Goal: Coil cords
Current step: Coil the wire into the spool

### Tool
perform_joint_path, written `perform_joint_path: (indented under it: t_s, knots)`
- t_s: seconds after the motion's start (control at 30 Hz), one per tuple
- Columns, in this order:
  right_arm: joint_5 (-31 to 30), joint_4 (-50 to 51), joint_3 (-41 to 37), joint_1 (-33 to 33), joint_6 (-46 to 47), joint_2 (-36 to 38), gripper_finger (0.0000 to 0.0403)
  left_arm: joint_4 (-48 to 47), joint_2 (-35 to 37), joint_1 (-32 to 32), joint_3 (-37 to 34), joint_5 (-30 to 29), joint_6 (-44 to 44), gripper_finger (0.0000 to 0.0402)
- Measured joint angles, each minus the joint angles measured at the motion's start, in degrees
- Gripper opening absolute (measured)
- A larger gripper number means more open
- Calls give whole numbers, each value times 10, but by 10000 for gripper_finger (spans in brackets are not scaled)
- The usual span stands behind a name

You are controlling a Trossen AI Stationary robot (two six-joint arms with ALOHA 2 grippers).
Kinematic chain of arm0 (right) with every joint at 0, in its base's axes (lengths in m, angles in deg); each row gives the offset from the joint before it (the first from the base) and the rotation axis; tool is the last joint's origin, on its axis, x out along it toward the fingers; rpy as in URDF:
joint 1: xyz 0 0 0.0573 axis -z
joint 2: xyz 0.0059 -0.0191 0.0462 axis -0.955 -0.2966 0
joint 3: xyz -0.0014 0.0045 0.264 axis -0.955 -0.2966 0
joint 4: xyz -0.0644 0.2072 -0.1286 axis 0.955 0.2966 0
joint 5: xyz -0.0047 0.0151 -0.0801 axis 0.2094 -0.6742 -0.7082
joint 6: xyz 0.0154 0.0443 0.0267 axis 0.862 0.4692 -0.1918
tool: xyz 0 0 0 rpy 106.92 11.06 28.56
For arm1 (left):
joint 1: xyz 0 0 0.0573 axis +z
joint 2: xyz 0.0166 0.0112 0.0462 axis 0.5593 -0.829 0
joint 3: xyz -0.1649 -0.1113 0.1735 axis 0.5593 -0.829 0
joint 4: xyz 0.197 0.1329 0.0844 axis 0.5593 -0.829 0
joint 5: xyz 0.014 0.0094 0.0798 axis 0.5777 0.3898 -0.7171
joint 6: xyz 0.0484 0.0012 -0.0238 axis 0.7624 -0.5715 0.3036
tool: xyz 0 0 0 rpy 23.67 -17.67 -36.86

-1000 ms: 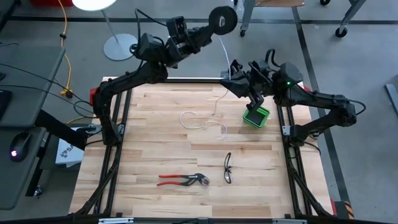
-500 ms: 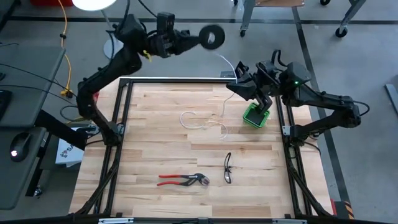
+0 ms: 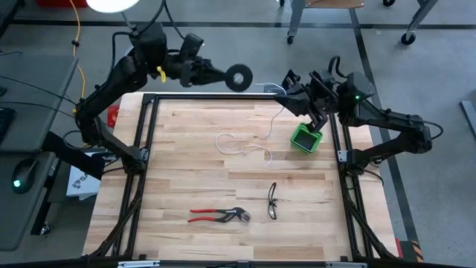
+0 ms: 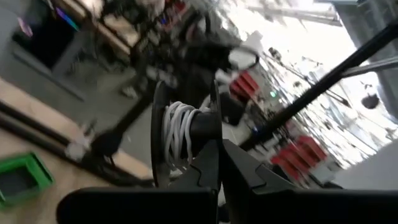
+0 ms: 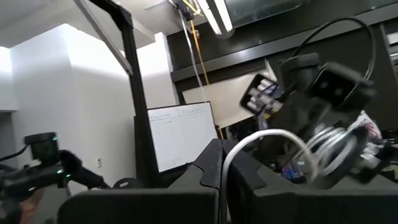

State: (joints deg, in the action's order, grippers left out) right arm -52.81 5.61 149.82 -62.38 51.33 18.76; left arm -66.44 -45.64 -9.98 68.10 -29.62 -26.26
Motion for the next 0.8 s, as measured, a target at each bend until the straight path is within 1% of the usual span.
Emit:
perform_joint_path:
  t_s: [0.1,0.33,0.4,0.47,0.53,0.63,0.73,0.8]
  knots:
    - [-7,0,0,5,0,0,0,-12,-3,-13,0,14,-9,0]
    - [-14,-18,0,6,0,0,0,-24,-31,-46,0,79,-40,0]
    - [-13,-17,0,6,5,0,0,-15,-49,-58,-1,93,-48,0]
    - [-12,-17,0,6,11,0,0,12,-67,-68,-1,119,-69,0]
    - [-6,-18,0,6,16,0,0,54,-87,-79,-1,149,-97,0]
    - [17,-18,0,6,31,0,0,150,-121,-96,0,197,-155,0]
    - [28,-17,0,6,40,0,0,290,-157,-111,0,226,-238,0]
    - [34,-9,0,6,41,0,0,393,-178,-118,0,235,-305,0]
